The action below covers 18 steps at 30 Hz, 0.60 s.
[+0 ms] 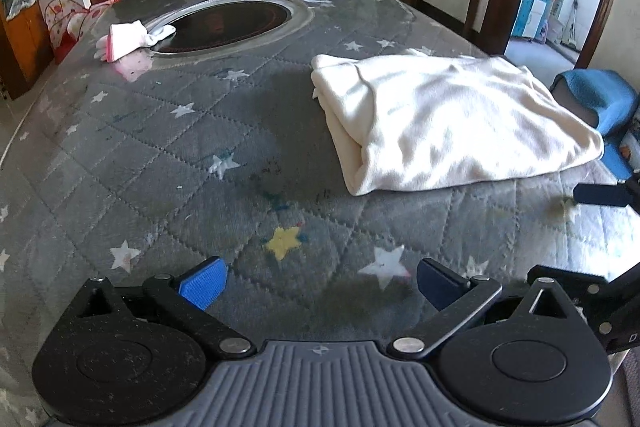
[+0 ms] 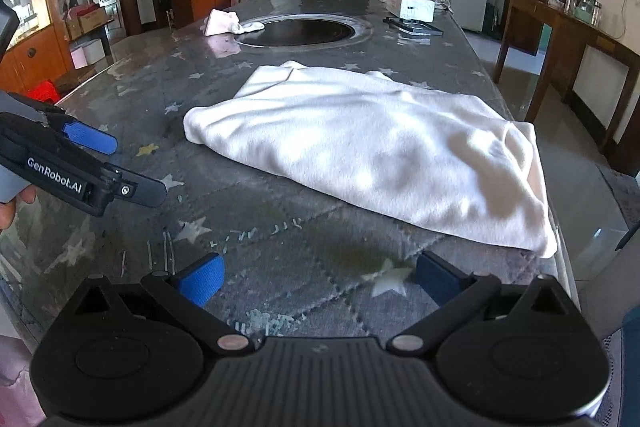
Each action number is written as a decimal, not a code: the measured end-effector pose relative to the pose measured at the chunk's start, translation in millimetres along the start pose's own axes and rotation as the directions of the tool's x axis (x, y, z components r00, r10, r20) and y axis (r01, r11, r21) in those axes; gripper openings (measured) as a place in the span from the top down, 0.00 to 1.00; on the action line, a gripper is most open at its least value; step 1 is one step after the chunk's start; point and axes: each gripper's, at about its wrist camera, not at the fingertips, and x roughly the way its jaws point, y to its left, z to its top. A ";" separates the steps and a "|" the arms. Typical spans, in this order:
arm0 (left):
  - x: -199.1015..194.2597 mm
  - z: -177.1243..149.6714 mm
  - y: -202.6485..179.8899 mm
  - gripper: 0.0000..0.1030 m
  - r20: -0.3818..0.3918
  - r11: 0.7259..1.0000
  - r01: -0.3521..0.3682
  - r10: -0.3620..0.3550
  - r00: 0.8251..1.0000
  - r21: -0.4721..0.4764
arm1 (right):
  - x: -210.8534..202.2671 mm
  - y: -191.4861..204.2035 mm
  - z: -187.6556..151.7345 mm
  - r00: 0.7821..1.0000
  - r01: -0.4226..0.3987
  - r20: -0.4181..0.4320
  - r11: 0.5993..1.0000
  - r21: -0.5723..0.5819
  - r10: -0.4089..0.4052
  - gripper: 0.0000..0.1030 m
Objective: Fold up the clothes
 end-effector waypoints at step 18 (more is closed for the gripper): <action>-2.9 -5.1 -4.1 0.00 0.009 0.999 -0.034 0.035 0.999 -0.019 | 1.4 3.1 -2.0 1.000 0.020 0.016 1.000 0.023 -0.020 0.00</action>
